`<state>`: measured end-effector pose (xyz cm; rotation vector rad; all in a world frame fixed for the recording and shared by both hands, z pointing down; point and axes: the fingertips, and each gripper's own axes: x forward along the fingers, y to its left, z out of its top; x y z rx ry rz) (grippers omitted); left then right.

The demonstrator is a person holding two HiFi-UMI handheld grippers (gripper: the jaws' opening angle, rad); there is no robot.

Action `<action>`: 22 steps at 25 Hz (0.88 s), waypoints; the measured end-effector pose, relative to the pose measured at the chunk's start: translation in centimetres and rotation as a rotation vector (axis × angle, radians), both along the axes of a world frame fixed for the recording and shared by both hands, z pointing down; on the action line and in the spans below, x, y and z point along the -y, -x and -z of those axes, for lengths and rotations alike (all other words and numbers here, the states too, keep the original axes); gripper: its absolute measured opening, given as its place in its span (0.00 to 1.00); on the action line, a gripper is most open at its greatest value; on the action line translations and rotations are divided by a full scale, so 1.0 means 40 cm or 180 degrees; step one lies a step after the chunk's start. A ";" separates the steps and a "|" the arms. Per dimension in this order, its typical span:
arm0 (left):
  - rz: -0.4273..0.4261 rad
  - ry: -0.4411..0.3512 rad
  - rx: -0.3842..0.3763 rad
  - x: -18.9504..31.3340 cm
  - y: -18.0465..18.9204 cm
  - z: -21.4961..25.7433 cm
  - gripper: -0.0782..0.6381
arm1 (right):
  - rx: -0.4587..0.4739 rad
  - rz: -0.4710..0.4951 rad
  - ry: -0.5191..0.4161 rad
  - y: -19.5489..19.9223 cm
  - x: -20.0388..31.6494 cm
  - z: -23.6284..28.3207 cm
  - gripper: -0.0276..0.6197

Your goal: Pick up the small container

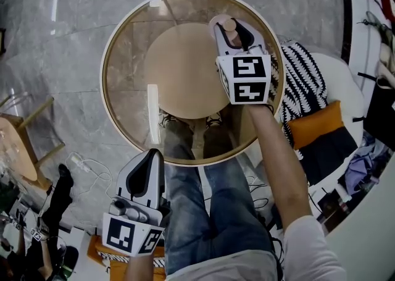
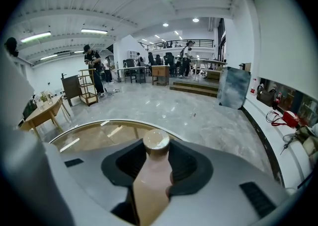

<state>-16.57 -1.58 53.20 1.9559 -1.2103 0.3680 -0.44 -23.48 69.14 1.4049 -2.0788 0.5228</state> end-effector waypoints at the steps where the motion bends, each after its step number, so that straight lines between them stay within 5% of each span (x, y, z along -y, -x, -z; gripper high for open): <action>1: -0.0004 -0.0004 0.0001 -0.001 -0.001 0.001 0.13 | 0.0003 0.0005 0.0007 -0.001 -0.006 0.001 0.27; 22: -0.0029 -0.0131 0.0025 -0.067 -0.026 0.048 0.13 | 0.0063 0.0226 0.0071 0.014 -0.144 0.048 0.27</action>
